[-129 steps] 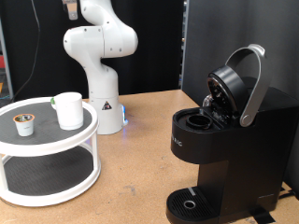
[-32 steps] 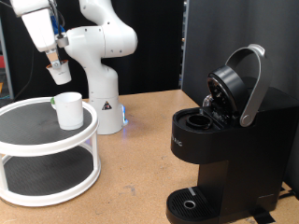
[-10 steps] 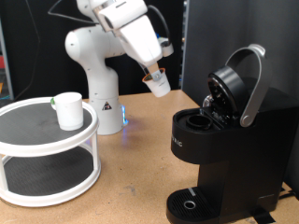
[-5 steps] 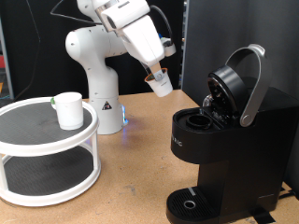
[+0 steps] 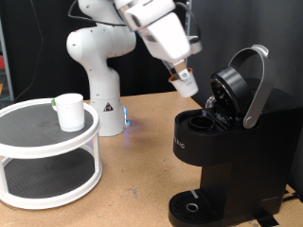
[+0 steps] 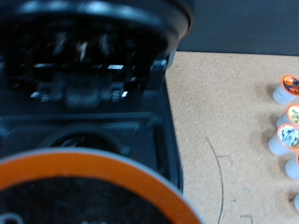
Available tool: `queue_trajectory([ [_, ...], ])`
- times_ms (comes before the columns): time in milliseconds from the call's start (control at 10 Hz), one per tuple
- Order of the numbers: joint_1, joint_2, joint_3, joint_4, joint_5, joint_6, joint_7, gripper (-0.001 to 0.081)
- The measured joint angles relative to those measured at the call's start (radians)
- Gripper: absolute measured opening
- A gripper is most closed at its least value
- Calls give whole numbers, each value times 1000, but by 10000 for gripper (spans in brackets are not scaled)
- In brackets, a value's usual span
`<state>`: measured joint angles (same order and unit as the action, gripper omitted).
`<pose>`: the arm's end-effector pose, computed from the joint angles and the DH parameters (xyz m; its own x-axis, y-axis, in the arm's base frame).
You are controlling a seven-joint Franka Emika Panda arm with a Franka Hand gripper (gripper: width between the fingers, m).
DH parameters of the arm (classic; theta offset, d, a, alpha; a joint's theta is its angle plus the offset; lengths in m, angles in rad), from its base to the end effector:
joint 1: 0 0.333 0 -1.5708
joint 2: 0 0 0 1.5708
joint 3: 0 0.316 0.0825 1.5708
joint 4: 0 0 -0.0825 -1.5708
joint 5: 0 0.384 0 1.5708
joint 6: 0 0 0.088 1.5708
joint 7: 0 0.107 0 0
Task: Make a cup of coffee with the keurig machine
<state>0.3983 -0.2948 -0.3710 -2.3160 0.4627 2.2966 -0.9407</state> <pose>0.4862 0.0145 0.4804 0.6929 0.5292 0.4897 0.6681 -0.7266 -0.1603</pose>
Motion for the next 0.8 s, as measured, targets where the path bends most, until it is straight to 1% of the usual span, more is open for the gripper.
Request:
queue_trajectory([
  [200, 17, 26, 25, 2, 8, 3, 20, 456],
  [400, 25, 42, 35, 1, 9, -9, 23, 456],
  [800, 26, 53, 44, 1, 15, -12, 23, 456],
])
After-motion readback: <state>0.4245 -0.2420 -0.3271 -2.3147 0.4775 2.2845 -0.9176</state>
